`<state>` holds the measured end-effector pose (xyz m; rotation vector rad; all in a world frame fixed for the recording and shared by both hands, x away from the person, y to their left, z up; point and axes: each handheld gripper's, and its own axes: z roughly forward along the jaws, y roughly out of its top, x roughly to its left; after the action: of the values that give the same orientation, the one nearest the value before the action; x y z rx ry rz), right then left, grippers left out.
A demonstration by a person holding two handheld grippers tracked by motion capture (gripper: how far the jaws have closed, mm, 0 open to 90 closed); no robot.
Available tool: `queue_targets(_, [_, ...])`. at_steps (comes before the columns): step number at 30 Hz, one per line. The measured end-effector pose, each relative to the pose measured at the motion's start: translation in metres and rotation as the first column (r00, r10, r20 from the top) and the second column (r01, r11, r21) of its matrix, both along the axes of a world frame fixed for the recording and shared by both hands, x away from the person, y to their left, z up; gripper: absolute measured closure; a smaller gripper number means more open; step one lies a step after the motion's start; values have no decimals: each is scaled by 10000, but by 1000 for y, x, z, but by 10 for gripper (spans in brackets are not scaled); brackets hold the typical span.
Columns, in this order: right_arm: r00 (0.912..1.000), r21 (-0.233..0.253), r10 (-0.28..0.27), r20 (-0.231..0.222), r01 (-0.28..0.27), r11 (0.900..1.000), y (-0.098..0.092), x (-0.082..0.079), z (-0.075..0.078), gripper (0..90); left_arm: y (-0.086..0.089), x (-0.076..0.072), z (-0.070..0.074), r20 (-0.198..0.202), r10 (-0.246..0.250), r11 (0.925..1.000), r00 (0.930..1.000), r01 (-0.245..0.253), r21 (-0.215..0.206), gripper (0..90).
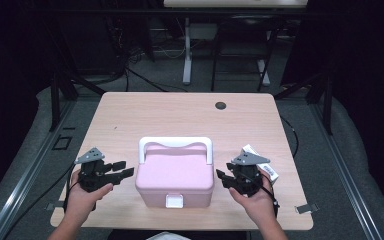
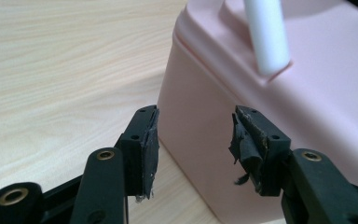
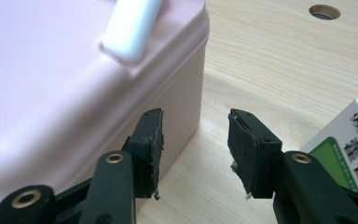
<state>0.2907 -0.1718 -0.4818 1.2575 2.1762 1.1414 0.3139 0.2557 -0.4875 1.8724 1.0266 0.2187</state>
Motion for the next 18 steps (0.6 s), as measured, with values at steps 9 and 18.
queue_targets(9, [9999,28,152,34,-152,9999,8,17,43,528,-13,19,44,94,-413,9991,9991,411,133,516])
queue_targets(18, [9990,458,437,-129,-431,9980,18,32,68,516,-28,36,66,-279,-767,9967,9967,773,236,509])
